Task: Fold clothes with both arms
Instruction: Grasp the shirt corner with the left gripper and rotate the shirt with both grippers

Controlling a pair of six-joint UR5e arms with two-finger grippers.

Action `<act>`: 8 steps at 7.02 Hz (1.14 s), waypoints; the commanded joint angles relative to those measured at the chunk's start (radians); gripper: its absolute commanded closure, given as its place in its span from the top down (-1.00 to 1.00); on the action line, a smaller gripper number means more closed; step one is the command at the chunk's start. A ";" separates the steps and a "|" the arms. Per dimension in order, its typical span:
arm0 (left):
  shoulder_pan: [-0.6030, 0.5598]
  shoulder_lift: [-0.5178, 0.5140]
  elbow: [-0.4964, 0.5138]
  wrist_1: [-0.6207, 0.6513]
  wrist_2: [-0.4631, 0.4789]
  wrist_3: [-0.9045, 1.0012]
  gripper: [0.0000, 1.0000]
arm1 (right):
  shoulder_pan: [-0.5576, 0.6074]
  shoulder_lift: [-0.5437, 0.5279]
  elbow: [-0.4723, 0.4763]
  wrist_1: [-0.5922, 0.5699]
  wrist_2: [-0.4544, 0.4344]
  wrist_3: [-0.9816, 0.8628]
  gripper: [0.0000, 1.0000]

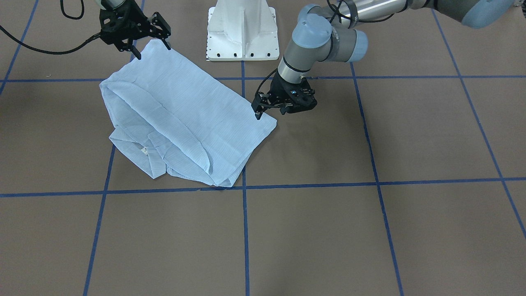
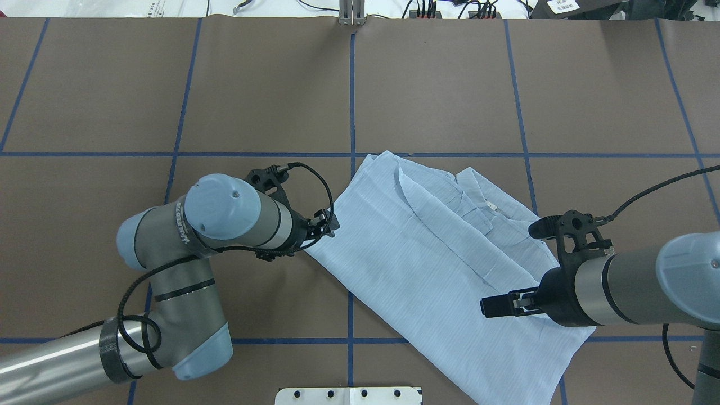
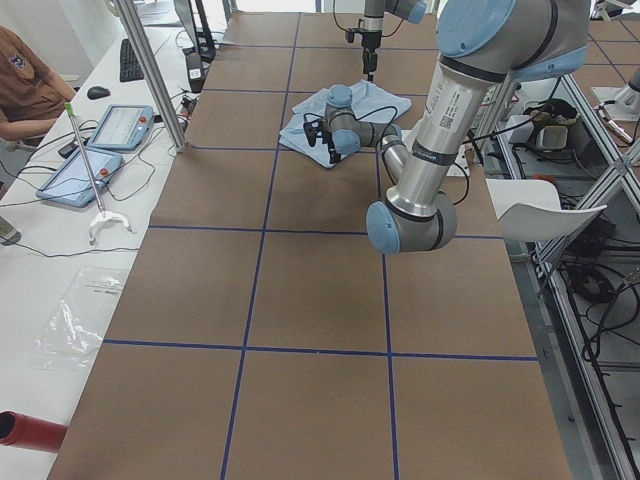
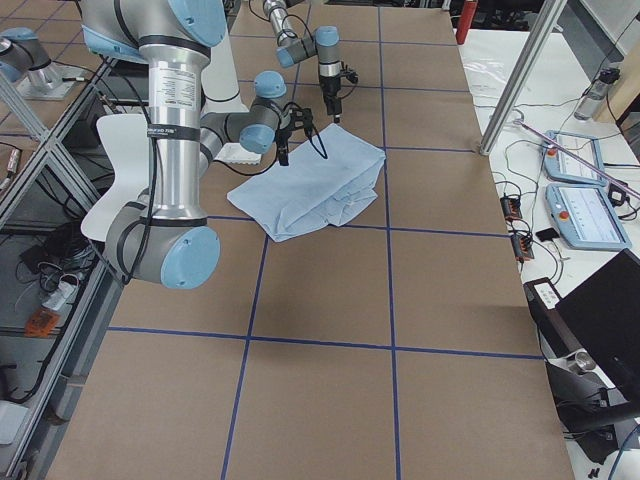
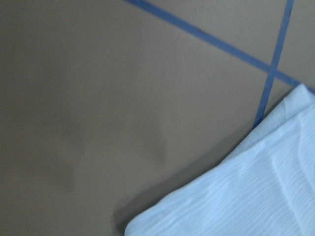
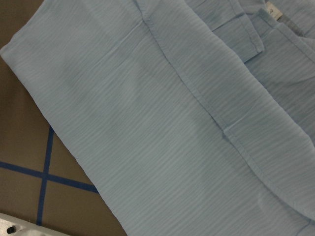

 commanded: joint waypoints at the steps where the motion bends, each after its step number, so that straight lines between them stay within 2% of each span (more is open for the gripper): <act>1: 0.024 -0.004 0.021 0.013 0.021 -0.018 0.73 | 0.009 0.004 -0.001 0.000 -0.001 0.000 1.00; 3: 0.023 -0.005 0.025 0.014 0.035 -0.018 0.51 | 0.009 0.006 -0.001 0.000 -0.003 0.000 1.00; 5: 0.023 -0.005 0.033 0.013 0.036 -0.016 0.48 | 0.009 0.003 -0.002 0.000 -0.003 0.000 1.00; 6: 0.023 -0.007 0.038 0.011 0.036 -0.018 0.37 | 0.011 0.003 -0.002 0.000 -0.003 0.002 1.00; 8: 0.024 -0.008 0.039 0.008 0.036 -0.016 0.26 | 0.011 0.003 -0.002 0.000 -0.003 0.000 1.00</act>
